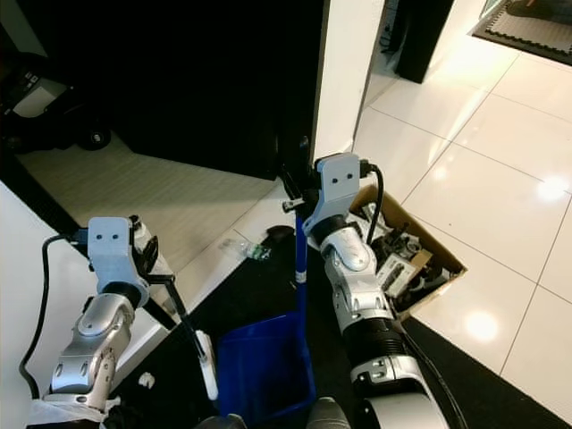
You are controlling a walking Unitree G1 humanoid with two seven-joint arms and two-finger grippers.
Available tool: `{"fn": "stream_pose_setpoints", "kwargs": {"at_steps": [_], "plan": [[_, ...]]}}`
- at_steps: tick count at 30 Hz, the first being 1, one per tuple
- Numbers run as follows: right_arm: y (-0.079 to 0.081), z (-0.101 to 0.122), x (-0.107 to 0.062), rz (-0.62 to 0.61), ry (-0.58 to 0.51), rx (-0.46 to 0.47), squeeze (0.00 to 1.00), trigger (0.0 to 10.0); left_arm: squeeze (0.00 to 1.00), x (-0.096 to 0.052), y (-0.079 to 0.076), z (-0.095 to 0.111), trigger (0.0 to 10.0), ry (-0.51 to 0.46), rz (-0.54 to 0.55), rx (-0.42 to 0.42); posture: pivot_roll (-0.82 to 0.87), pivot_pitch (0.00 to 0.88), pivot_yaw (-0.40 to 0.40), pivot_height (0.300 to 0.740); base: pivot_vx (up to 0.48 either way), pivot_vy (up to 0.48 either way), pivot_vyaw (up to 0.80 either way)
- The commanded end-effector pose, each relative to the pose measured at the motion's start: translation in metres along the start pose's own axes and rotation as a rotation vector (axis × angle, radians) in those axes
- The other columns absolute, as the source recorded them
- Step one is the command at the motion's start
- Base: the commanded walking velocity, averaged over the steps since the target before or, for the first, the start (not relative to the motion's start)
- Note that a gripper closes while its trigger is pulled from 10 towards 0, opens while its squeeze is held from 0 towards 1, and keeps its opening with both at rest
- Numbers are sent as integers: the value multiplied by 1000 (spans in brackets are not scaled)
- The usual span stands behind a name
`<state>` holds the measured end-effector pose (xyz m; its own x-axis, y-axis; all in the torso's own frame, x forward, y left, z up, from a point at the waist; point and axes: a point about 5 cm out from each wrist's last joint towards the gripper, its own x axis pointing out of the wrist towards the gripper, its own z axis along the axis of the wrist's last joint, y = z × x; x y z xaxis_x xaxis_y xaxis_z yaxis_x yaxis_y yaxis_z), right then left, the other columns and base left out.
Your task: Sweep floor
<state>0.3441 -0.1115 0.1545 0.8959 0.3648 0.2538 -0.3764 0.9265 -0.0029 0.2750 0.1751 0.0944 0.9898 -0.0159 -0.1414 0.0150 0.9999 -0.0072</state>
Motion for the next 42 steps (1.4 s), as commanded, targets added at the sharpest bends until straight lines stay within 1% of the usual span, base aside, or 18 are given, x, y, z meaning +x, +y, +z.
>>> {"fn": "stream_pose_setpoints", "kwargs": {"at_steps": [1, 12, 15, 30, 37, 42], "plan": [[4, 1, 2, 10, -8, 5, 0, 10000, 0, -2, 4, 2, 10000, -21, 19, 1, 61, 85, 42, 740, 0, 0, 0], [4, 1, 2, 15, -10, 4, 0, 10000, 0, -1, 4, 2, 10000, -23, 15, -4, 59, 81, 42, 740, 0, 0, 0], [4, 2, 2, 16, -10, 2, 0, 10000, 0, -1, 3, 3, 10000, -42, 8, 5, 58, 80, 41, 740, 0, 0, 0], [4, 2, 2, 20, -8, -3, 0, 10000, 0, -2, 3, 3, 10000, -48, 10, -1, 57, 82, 37, 740, 475, 0, 0], [4, 1, 2, 17, -6, -3, 0, 10000, 0, -1, 4, 3, 10000, -45, 13, -2, 57, 85, 39, 740, 329, 0, 0], [3, 1, 1, 15, -5, -3, 0, 10000, 0, -1, 4, 2, 10000, -40, 15, -7, 57, 85, 40, 740, 0, 0, 0]]}}
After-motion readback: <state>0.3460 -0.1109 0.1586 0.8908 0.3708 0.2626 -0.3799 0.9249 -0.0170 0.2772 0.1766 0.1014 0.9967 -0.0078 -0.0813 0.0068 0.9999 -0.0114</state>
